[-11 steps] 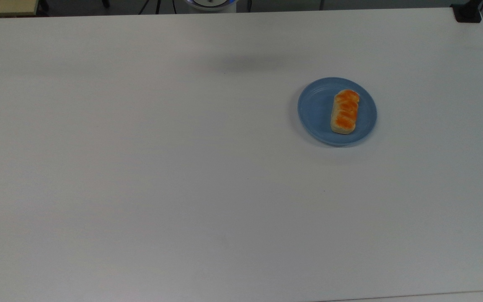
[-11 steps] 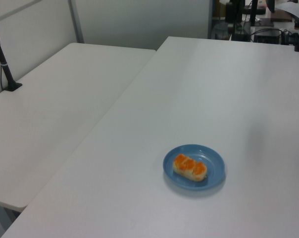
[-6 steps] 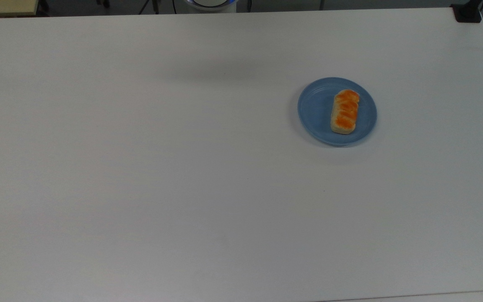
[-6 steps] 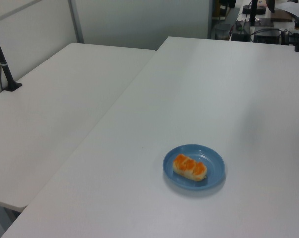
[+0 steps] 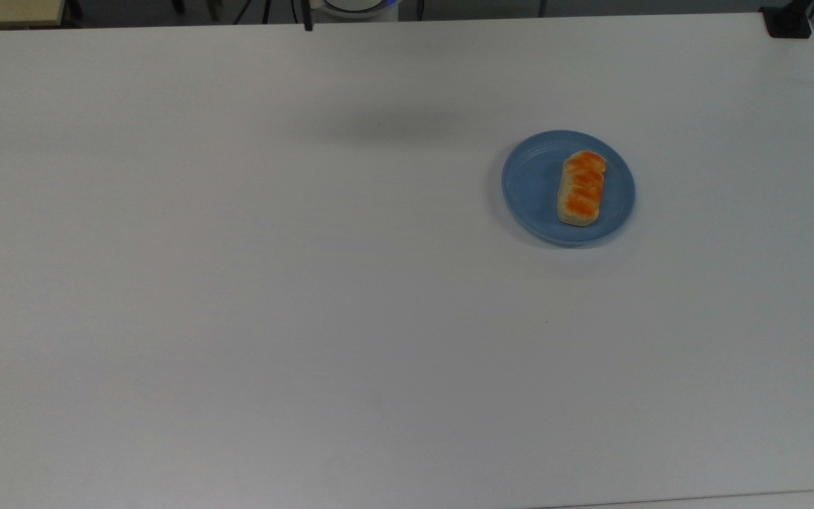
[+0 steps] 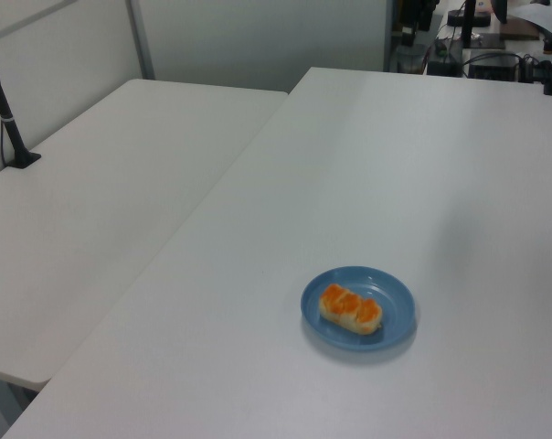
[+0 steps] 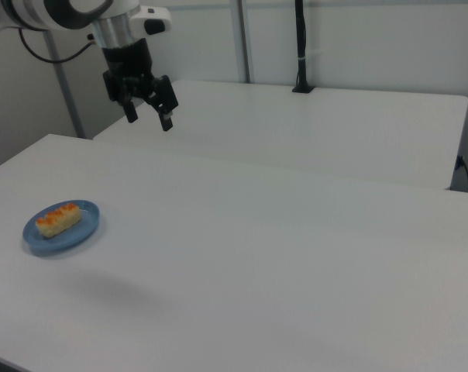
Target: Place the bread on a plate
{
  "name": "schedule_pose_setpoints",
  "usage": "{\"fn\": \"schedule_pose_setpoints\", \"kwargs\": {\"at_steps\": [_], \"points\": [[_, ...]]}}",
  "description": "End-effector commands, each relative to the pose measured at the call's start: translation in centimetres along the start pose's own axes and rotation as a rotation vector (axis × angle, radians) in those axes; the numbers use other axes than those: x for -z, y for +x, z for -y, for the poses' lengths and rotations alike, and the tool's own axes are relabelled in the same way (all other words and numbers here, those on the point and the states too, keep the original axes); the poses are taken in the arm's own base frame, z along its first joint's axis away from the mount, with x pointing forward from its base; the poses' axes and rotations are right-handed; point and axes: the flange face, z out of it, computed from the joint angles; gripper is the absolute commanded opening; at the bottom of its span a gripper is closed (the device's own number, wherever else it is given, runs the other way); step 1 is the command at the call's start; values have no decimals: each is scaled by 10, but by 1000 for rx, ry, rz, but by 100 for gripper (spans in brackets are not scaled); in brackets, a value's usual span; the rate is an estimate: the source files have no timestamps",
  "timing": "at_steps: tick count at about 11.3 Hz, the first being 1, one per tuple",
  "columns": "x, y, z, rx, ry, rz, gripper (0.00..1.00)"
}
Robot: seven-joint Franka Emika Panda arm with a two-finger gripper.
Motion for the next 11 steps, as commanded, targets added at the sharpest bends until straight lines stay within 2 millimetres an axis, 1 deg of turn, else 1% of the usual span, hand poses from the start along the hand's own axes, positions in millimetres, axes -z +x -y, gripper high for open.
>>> {"fn": "schedule_pose_setpoints", "kwargs": {"at_steps": [1, 9, 11], "points": [[-12, -10, 16, 134, 10, 41, 100], [-13, -8, 14, 120, 22, 39, 100], [-13, -8, 19, 124, 23, 40, 100]]}}
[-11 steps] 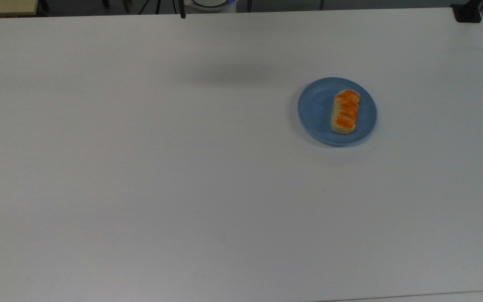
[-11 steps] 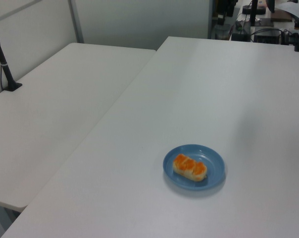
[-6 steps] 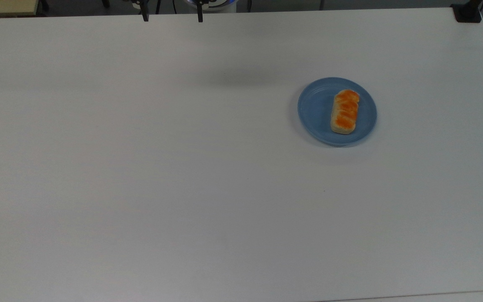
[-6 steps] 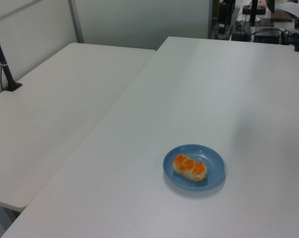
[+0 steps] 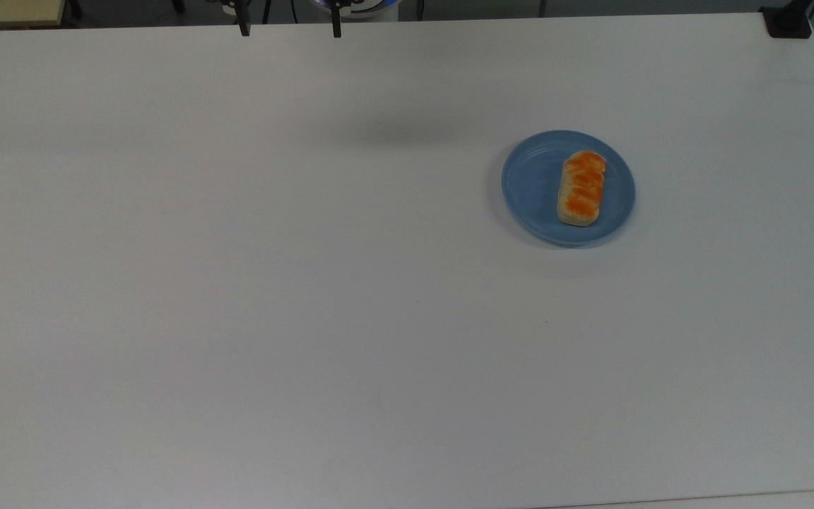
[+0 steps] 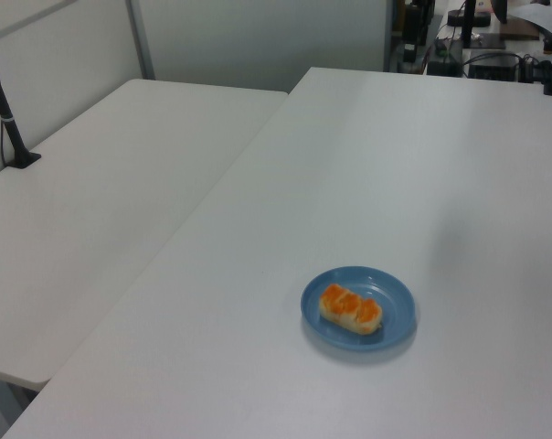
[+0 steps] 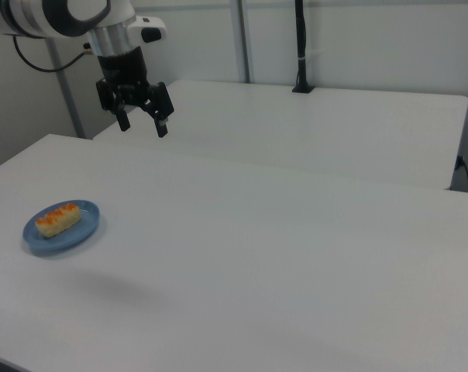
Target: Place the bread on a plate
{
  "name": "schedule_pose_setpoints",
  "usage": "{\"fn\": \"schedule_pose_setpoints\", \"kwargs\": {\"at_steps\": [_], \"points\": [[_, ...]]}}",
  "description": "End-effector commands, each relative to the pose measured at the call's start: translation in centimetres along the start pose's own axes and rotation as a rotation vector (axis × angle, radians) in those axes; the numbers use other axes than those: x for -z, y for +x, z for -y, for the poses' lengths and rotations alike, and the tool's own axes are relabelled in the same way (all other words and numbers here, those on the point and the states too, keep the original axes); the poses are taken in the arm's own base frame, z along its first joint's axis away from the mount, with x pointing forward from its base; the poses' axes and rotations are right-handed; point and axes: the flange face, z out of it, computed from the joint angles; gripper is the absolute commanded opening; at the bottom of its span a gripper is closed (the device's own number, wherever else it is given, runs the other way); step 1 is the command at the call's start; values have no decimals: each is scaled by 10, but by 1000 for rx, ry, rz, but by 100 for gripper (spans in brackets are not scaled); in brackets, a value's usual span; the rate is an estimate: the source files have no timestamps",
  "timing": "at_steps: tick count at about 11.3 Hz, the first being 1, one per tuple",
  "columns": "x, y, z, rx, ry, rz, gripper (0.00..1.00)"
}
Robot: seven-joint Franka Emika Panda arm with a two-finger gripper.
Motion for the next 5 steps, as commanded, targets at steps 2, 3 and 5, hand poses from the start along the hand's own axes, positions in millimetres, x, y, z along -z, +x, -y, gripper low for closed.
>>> {"fn": "schedule_pose_setpoints", "kwargs": {"at_steps": [2, 3, 5], "points": [[2, -4, 1, 10, 20, 6, 100], [1, -4, -3, -5, 21, 6, 100], [1, -3, -2, -8, 21, 5, 100]]}}
